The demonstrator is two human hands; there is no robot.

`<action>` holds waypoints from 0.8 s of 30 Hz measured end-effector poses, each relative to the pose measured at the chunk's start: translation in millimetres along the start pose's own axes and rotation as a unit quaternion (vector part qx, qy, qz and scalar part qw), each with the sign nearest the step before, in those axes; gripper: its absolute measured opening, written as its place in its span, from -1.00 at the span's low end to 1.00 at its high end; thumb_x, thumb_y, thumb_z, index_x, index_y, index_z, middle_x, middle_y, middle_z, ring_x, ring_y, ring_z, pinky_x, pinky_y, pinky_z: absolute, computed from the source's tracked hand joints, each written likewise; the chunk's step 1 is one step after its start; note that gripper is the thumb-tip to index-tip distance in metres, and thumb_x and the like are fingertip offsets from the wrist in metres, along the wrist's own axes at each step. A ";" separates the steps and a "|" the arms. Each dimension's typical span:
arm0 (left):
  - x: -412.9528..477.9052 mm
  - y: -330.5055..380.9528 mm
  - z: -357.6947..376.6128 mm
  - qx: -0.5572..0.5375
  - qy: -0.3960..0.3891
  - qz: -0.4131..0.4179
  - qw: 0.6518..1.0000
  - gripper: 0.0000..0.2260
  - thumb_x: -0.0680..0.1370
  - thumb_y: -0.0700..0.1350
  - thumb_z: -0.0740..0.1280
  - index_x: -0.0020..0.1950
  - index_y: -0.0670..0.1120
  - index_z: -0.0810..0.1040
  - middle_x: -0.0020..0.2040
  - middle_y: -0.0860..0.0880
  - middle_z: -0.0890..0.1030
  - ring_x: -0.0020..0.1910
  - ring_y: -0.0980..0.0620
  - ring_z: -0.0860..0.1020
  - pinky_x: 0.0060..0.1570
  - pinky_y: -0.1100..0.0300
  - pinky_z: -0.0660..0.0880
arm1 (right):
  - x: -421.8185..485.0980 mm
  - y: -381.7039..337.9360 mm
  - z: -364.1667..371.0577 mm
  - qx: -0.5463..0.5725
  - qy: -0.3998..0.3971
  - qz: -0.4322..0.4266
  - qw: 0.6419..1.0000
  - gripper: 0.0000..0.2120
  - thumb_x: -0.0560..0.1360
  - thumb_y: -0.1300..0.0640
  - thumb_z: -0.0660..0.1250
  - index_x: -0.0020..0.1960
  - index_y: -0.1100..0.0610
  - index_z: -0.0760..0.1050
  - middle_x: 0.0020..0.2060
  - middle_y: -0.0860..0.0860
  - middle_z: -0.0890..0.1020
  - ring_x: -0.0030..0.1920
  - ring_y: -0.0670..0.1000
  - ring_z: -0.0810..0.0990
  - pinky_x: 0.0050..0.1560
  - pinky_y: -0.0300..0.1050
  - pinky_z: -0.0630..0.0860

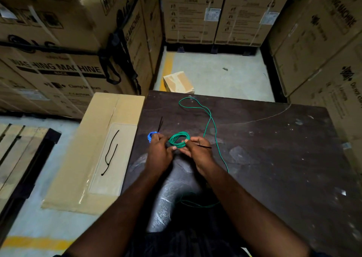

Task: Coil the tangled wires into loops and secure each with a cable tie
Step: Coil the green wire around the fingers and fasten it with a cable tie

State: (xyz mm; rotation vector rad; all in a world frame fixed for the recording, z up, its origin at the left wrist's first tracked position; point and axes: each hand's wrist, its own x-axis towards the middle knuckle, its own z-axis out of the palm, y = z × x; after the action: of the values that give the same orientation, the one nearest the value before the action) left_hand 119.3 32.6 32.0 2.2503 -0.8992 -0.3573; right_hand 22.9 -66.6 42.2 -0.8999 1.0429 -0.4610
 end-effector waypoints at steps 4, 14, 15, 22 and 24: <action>3.2 0.9 15.6 -0.046 -0.031 -0.047 0.997 -0.70 0.34 -0.11 0.32 0.04 -0.10 0.62 -0.13 -0.08 0.59 -0.14 -0.04 0.52 -0.13 0.16 0.42 | 13.7 7.5 0.8 0.013 0.021 0.017 1.000 -0.92 0.51 0.41 0.26 -0.04 0.28 0.41 -0.20 0.25 0.59 -0.34 0.02 0.66 -0.23 -0.12 0.65; -2.4 1.1 55.2 -0.120 -0.007 -0.186 0.975 -0.65 0.48 -0.24 0.36 0.26 -0.13 0.47 0.09 -0.14 0.63 0.08 -0.13 0.59 -0.07 0.24 0.32 | 44.5 30.3 5.6 -0.216 0.095 -0.050 0.971 -0.88 0.42 0.22 0.40 -0.15 0.09 0.46 -0.24 0.16 0.65 -0.33 0.13 0.63 -0.26 -0.01 0.59; -2.0 0.2 58.0 -0.127 -0.003 -0.188 0.974 -0.66 0.49 -0.23 0.36 0.25 -0.13 0.45 0.07 -0.13 0.64 0.06 -0.13 0.59 -0.08 0.24 0.33 | 49.2 32.6 5.9 -0.248 0.104 -0.057 0.961 -0.87 0.40 0.18 0.41 -0.17 0.07 0.46 -0.25 0.12 0.66 -0.28 0.13 0.64 -0.20 -0.01 0.59; 1.6 -14.9 67.1 -0.083 -0.004 -0.191 0.978 -0.84 0.57 -0.15 0.28 0.13 -0.15 0.47 -0.09 -0.16 0.63 -0.03 -0.21 0.58 -0.19 0.14 0.29 | 76.5 32.8 12.6 -0.239 0.084 0.062 0.965 -0.82 0.36 0.10 0.45 -0.20 0.20 0.53 -0.33 0.19 0.67 -0.40 0.14 0.67 -0.30 0.16 0.64; 2.8 -20.9 68.2 -0.066 0.002 -0.185 0.981 -0.83 0.59 -0.12 0.27 0.13 -0.14 0.51 -0.04 -0.20 0.65 -0.01 -0.22 0.58 -0.13 0.09 0.37 | 76.7 22.3 15.9 -0.185 0.056 0.115 0.974 -0.82 0.44 0.22 0.40 -0.19 0.32 0.47 -0.34 0.25 0.62 -0.49 0.12 0.64 -0.41 0.05 0.63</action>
State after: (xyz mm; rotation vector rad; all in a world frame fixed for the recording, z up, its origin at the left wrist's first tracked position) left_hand 99.8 8.3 -32.2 2.2873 -0.4351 -0.5616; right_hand 70.3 -101.5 -14.1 -1.0722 1.3475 -0.1236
